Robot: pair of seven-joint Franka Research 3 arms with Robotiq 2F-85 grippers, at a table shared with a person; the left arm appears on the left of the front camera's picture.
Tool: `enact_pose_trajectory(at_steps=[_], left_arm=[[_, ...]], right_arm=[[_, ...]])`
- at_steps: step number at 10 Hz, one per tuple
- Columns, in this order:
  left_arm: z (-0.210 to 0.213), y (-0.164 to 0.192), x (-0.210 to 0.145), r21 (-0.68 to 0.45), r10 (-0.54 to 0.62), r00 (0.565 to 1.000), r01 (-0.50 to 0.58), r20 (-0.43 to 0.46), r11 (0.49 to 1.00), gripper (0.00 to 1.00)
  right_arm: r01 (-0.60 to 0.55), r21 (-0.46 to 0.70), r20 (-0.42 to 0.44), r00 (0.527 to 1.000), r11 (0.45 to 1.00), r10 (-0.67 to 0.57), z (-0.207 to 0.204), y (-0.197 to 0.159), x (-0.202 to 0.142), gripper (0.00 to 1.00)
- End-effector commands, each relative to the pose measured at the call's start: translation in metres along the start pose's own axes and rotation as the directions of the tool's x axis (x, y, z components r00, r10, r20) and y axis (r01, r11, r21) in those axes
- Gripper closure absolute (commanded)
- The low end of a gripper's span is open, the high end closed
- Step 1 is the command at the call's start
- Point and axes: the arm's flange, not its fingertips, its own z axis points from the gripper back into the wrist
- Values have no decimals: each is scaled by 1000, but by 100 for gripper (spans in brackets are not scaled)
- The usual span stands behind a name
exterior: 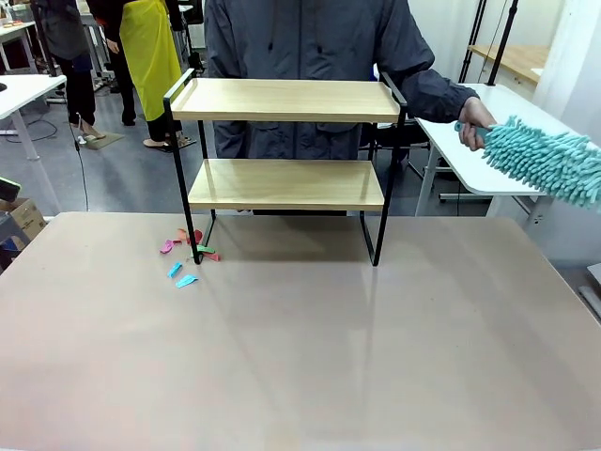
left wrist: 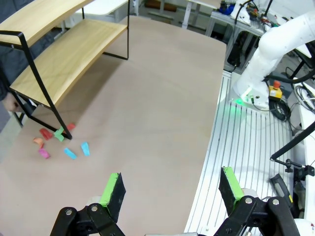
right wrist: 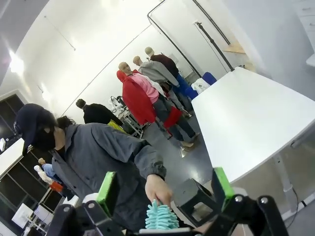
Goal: Clean the shelf.
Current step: Hand the Duster back to the human.
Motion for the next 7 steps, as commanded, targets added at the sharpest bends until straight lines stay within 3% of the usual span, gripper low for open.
enact_pose_trajectory(at_steps=[1,7], left_arm=[[0,0,4,-14,-17,1000,17,26,1000,0],[0,0,4,-14,-17,1000,17,26,1000,0]], right_arm=[[-23,-4,1,1000,1000,23,3,3,-2,0],[-23,-4,1,1000,1000,23,3,3,-2,0]])
